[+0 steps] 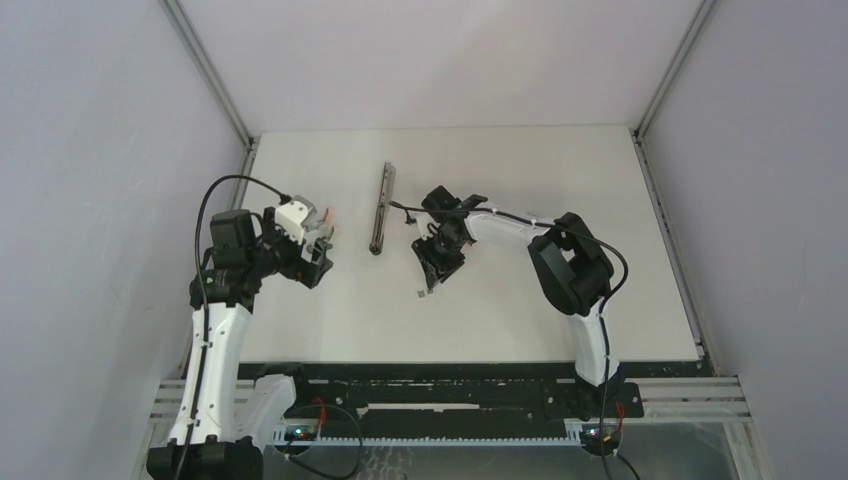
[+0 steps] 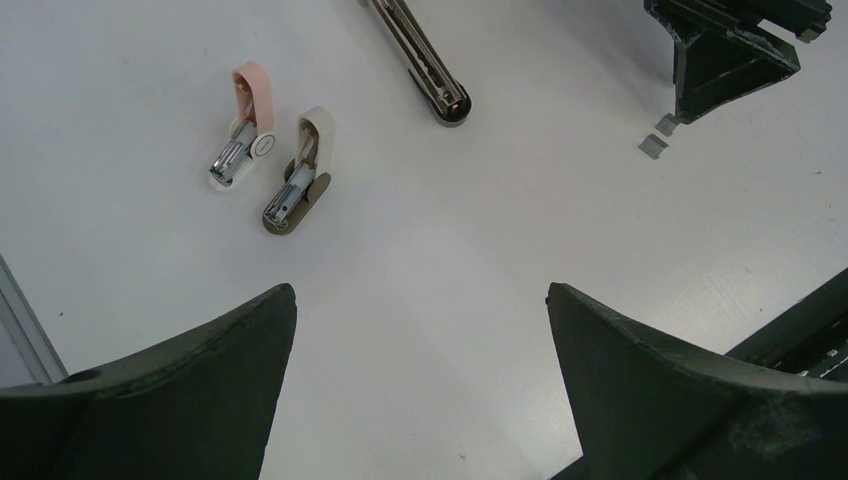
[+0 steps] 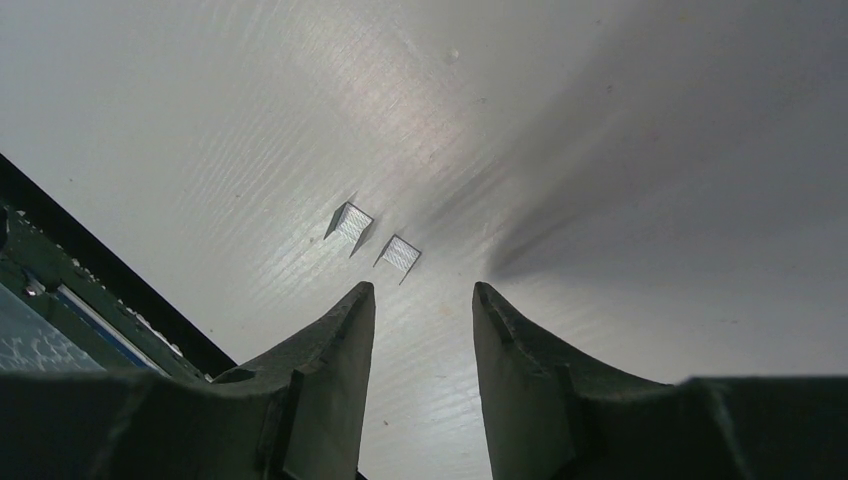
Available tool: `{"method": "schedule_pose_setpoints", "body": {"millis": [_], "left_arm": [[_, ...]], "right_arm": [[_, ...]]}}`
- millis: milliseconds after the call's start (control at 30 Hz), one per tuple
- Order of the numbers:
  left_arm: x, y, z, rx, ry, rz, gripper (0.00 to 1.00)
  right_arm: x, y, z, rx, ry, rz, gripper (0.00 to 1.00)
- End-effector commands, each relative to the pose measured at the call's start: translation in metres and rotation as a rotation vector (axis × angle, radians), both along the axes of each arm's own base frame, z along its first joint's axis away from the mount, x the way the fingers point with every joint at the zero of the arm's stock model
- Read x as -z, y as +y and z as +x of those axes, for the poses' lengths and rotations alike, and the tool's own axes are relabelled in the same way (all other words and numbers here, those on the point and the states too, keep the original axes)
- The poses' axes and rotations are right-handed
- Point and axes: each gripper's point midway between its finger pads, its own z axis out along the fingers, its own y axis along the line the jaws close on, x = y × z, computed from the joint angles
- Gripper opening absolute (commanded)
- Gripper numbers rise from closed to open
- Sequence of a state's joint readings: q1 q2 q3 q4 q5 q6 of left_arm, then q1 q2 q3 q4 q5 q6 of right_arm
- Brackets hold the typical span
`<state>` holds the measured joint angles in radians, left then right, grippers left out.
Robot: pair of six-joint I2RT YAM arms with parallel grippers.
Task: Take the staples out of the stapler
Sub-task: Pick up the staple from the center of the board.
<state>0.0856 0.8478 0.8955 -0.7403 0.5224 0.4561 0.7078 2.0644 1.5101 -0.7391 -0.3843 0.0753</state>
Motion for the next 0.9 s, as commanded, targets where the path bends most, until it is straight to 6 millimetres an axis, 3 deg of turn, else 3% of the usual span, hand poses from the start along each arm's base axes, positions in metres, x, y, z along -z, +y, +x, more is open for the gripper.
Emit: {"method": "schedule_pose_setpoints", "body": {"millis": [0,867], "left_arm": [[0.006,0.002,0.002,-0.004,-0.014,0.007,1.00],[0.008,0.003,0.003,-0.008,-0.010,0.010,1.00]], "right_arm": [[0.005,0.006,-0.001,0.001,-0.012,-0.005,0.41],[0.017,0.009,-0.007,-0.019,-0.008,-0.056,0.23]]}}
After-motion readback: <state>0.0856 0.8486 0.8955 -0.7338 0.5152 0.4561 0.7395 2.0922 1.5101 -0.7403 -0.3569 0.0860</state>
